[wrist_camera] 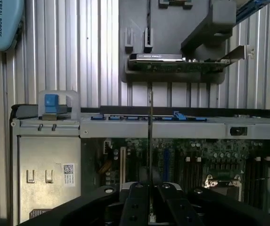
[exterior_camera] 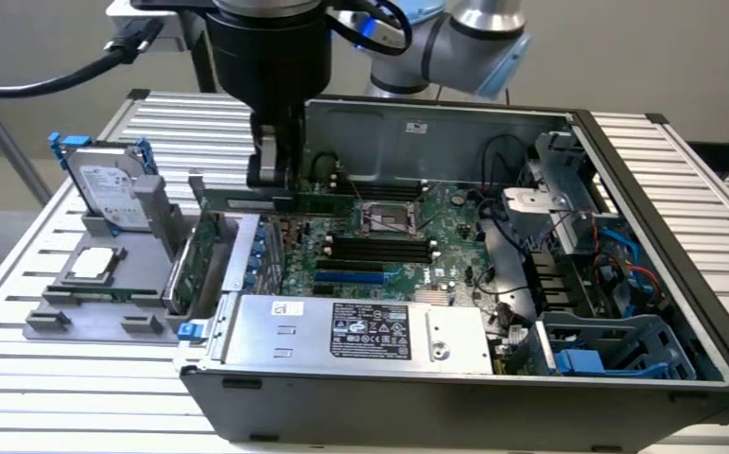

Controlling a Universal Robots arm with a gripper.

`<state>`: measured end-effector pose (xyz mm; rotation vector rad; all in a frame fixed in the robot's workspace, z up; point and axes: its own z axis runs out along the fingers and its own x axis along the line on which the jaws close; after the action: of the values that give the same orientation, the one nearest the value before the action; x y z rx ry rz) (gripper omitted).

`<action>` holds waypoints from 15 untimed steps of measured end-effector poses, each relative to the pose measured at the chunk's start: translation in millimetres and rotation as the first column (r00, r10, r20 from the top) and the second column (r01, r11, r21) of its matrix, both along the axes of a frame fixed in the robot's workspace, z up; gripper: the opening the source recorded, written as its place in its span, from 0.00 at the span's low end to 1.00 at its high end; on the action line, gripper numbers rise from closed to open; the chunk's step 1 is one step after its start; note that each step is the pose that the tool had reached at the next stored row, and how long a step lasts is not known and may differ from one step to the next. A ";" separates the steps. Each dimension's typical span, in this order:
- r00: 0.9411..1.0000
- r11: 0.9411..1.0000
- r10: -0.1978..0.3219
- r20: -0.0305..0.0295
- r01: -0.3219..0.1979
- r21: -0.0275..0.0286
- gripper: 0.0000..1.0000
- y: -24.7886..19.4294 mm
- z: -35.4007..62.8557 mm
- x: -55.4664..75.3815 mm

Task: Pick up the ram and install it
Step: 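Pick up the ram and move it above insertion slot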

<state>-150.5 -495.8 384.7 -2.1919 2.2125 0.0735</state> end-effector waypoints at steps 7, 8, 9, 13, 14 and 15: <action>1.000 1.000 0.000 0.000 0.000 0.005 0.00 0.3 0.0 31.6; 1.000 1.000 0.000 0.000 0.000 0.005 0.00 0.7 0.0 36.1; 1.000 1.000 0.000 0.000 0.000 0.005 0.00 1.3 -0.2 40.9; 1.000 1.000 0.000 0.000 0.000 0.005 0.00 8.3 -2.5 57.7; 1.000 1.000 0.000 0.000 0.000 0.005 0.00 11.2 -3.6 60.8; 1.000 1.000 0.000 0.000 0.000 0.005 0.00 14.5 -4.8 63.5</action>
<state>-87.0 -481.3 379.9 -2.1894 2.2101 0.0787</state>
